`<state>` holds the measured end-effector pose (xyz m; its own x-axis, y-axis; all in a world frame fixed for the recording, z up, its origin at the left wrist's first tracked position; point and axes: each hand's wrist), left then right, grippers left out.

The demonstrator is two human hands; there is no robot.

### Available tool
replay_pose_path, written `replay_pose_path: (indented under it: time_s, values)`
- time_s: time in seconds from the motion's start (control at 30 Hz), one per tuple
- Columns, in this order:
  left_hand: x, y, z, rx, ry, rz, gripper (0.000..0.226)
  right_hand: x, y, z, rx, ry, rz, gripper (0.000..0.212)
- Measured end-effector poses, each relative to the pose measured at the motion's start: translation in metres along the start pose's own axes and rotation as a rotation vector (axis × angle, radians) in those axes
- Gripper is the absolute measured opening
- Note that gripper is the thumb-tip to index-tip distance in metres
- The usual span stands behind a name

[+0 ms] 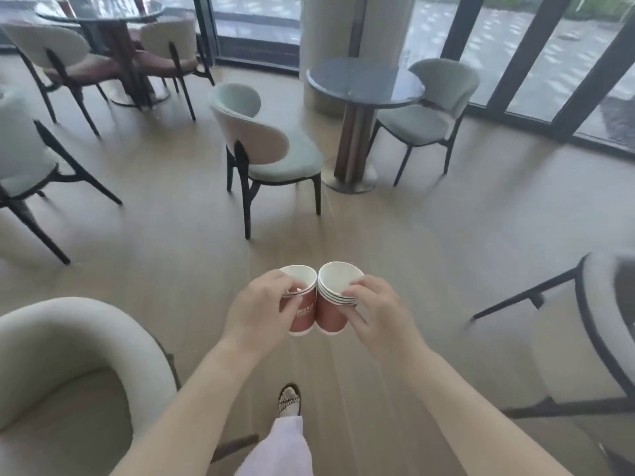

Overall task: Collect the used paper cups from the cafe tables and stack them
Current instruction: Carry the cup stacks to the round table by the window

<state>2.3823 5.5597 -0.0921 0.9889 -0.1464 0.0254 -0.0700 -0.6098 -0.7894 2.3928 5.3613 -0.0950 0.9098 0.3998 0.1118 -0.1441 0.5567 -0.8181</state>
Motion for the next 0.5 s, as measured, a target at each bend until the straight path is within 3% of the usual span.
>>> replay_pose_path:
  time_s: [0.3, 0.5]
  values:
    - [0.157, -0.063, 0.094, -0.061, -0.059, 0.003, 0.016, 0.207, 0.023, -0.011, 0.046, -0.045, 0.083, 0.017]
    - [0.24, -0.145, 0.171, -0.099, -0.181, -0.134, 0.017, 0.364, 0.05, 0.018, 0.058, -0.138, 0.11, 0.013]
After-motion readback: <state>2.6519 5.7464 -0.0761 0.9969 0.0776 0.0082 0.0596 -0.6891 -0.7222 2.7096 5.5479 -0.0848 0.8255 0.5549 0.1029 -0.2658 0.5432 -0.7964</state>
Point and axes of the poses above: each hand's wrist, its own x-axis towards the middle knuckle, its own y-axis out of the palm, z = x × y, and after that the axes turned 11 degrees about z, right-handed
